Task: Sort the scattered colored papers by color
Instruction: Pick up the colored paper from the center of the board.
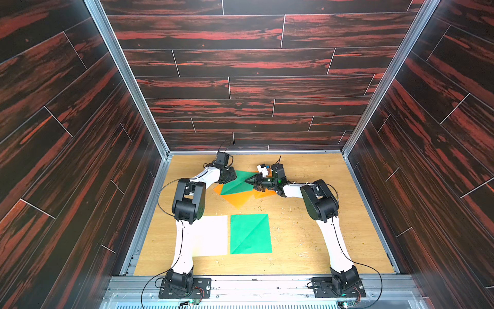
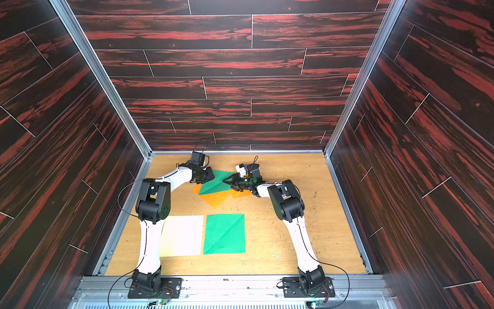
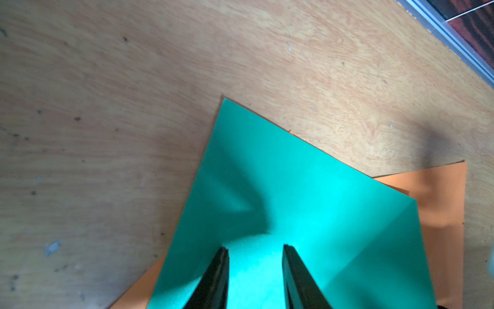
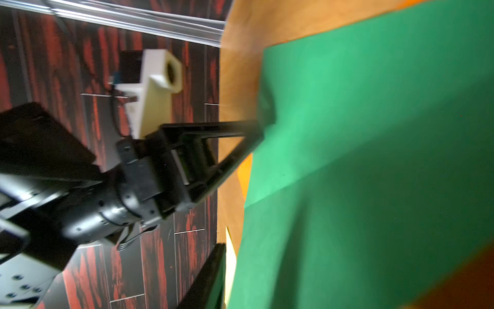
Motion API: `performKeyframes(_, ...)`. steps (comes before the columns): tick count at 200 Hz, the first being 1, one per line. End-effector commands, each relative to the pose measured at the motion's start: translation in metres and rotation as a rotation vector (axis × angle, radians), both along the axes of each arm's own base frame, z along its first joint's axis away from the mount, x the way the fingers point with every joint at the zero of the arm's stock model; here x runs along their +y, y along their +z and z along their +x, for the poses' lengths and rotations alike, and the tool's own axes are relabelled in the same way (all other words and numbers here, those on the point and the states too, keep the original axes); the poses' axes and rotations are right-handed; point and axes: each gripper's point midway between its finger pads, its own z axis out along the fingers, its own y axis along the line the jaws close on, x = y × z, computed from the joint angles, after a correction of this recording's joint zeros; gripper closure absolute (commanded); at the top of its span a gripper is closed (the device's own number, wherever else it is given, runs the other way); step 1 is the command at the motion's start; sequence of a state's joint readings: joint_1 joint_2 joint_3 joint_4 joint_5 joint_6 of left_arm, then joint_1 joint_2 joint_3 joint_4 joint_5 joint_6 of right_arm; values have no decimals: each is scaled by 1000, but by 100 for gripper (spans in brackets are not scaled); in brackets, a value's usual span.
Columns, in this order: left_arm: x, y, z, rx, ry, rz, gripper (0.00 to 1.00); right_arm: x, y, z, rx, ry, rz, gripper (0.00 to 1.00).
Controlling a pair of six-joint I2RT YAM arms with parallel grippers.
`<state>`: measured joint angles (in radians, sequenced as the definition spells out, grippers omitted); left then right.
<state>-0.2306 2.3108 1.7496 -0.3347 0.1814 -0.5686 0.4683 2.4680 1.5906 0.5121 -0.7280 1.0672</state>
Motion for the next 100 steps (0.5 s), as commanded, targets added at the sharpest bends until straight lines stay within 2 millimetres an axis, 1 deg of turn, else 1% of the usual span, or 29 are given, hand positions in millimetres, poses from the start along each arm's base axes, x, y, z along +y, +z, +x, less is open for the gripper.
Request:
performKeyframes(1, 4, -40, -28, 119, -5, 20, 63, -4, -3, -2, 20, -12, -46, 61)
performKeyframes(24, 2, -37, -28, 109, -9, 10, 63, -7, -5, -2, 37, -17, -64, 61)
performKeyframes(35, 2, -35, -28, 103, -9, 7, 63, -7, -6, -2, 37, -18, -69, 63)
performKeyframes(54, 1, -30, -25, 84, -7, 0, 63, -9, -6, 0, 36, -22, -76, 72)
performKeyframes(75, -1, -23, -24, 62, -13, -13, 63, -9, -12, 2, 42, -18, -97, 82)
performKeyframes(87, -2, -15, -22, 36, -16, -23, 63, -8, -16, 4, 46, -11, -110, 88)
performKeyframes(100, -3, 1, -18, -20, -20, -36, 62, -7, -19, 5, 48, -5, -117, 92)
